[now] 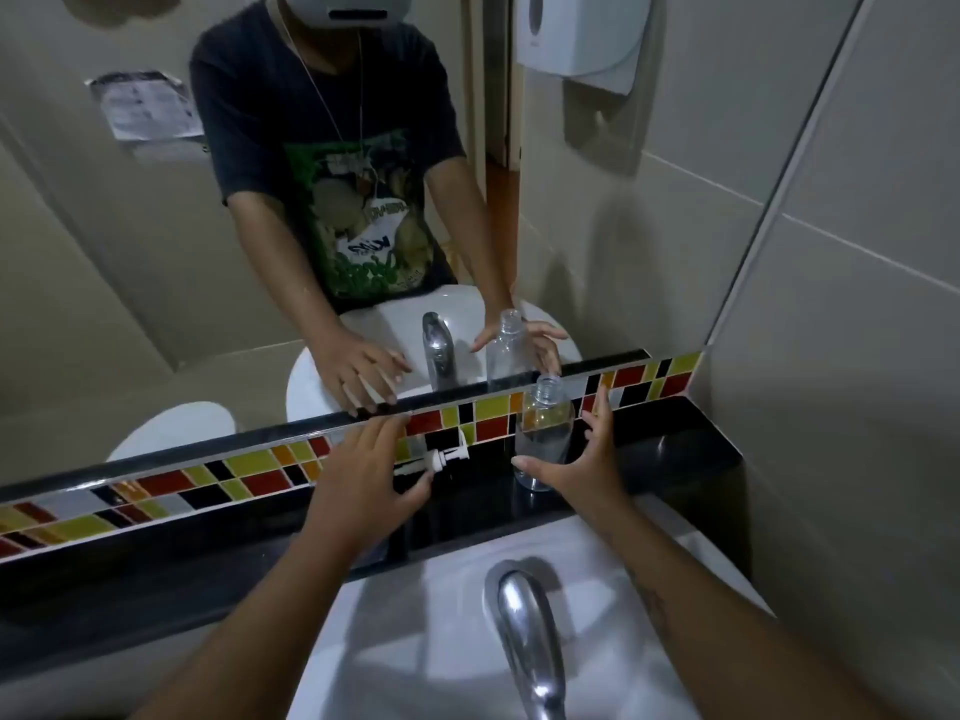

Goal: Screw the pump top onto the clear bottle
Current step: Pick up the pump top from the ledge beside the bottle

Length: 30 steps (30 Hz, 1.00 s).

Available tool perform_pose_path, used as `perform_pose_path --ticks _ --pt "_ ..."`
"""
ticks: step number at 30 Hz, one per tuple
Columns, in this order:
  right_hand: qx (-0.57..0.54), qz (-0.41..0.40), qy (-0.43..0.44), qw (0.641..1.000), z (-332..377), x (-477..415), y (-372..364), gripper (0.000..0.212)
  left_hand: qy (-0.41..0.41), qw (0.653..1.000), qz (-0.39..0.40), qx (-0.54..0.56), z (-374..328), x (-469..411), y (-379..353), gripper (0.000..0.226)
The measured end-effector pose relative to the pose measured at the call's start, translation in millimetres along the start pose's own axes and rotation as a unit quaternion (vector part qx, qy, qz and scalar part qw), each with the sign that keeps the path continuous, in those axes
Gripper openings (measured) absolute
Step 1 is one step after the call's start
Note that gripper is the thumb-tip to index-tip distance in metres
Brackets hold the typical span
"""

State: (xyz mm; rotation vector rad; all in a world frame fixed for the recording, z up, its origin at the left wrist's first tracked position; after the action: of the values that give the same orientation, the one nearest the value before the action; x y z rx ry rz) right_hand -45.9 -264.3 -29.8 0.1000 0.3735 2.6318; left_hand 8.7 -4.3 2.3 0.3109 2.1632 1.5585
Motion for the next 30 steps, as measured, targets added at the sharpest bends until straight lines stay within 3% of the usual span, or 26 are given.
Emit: perform_pose_path --ticks 9,17,30 --pt "-0.014 -0.004 -0.025 1.000 -40 -8 -29 0.129 -0.017 0.998 0.051 -0.028 15 -8 -41 0.065" --pt "-0.013 0.007 -0.030 0.999 -39 -18 -31 0.070 -0.021 0.997 0.057 -0.055 15 -15 -57 0.063" --pt "0.052 0.001 -0.012 0.999 -43 -17 -35 0.070 -0.048 0.992 0.052 -0.107 18 -27 -81 0.047"
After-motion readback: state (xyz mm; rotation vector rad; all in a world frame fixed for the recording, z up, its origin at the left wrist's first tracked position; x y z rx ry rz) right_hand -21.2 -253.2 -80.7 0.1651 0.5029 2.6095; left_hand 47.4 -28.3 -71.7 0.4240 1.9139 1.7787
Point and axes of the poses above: each hand's wrist, its own x-axis away from the middle knuckle, its own y-axis out of the back of the hand, z = x × y, the point moved 1 cm from there along -x, towards the middle knuckle
